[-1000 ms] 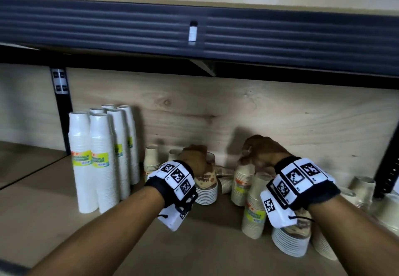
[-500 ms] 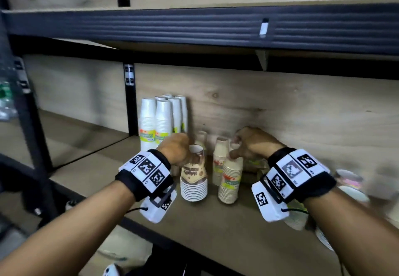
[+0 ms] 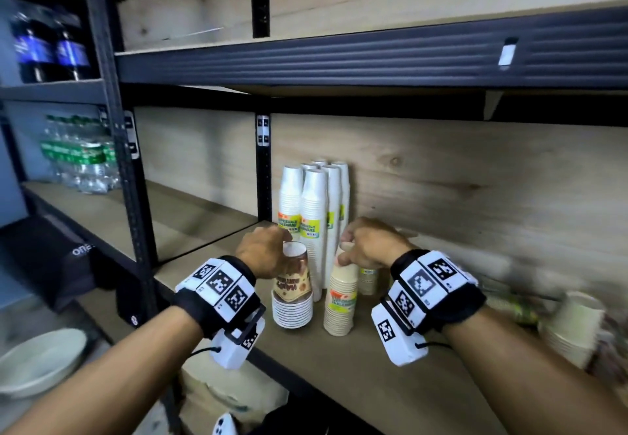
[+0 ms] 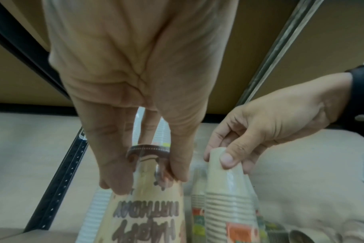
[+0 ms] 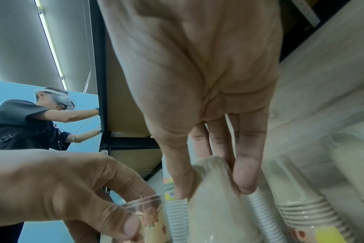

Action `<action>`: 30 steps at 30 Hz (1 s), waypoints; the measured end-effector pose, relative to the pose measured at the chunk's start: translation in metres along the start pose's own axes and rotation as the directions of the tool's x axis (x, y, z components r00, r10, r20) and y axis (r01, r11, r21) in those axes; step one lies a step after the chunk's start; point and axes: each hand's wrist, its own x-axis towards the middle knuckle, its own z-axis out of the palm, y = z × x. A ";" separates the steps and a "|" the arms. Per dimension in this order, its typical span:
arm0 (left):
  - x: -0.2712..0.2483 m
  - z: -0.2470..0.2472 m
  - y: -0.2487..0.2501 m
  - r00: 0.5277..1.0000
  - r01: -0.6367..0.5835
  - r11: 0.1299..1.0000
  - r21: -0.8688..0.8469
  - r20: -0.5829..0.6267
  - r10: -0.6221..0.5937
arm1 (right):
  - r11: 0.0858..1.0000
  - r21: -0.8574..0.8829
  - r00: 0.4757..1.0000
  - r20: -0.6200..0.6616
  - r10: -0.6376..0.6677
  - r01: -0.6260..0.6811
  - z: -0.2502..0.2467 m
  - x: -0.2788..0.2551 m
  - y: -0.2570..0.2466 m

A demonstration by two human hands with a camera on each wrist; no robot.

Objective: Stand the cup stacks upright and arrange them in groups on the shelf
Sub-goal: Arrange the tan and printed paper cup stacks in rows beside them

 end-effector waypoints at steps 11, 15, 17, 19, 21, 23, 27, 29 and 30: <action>0.001 0.021 0.009 0.999 0.029 0.999 0.035 0.029 -0.030 | 0.996 0.076 0.998 -0.050 -0.032 0.036 0.009 -0.006 0.007; -0.008 0.004 0.021 0.994 0.019 0.999 0.032 -0.105 -0.016 | 0.999 0.035 0.999 -0.032 -0.035 0.036 -0.002 -0.011 0.018; -0.013 -0.007 0.034 0.988 -0.039 0.999 0.015 -0.146 0.041 | 1.000 -0.022 0.999 -0.043 -0.016 0.015 -0.010 -0.016 0.027; -0.015 -0.011 0.054 0.985 -0.098 0.995 -0.028 -0.144 0.092 | 0.997 -0.075 0.997 -0.075 0.016 -0.022 -0.017 -0.022 0.041; -0.017 -0.009 0.077 0.982 -0.155 0.987 -0.052 -0.114 0.148 | 0.992 -0.101 0.993 -0.099 0.066 -0.076 -0.021 -0.027 0.061; -0.019 -0.003 0.100 0.976 -0.213 0.975 -0.068 -0.068 0.209 | 0.985 -0.082 0.985 -0.096 0.145 -0.153 -0.019 -0.031 0.083; -0.015 0.021 0.139 0.956 -0.292 0.955 -0.055 -0.008 0.292 | 0.952 -0.075 0.954 -0.066 0.292 -0.296 -0.010 -0.039 0.128; -0.009 0.037 0.151 0.955 -0.291 0.956 -0.037 0.041 0.292 | 0.930 -0.089 0.933 -0.071 0.352 -0.358 -0.002 -0.041 0.147; -0.006 0.044 0.154 0.954 -0.289 0.957 -0.030 0.073 0.290 | 0.920 -0.106 0.925 -0.065 0.373 -0.378 0.003 -0.040 0.155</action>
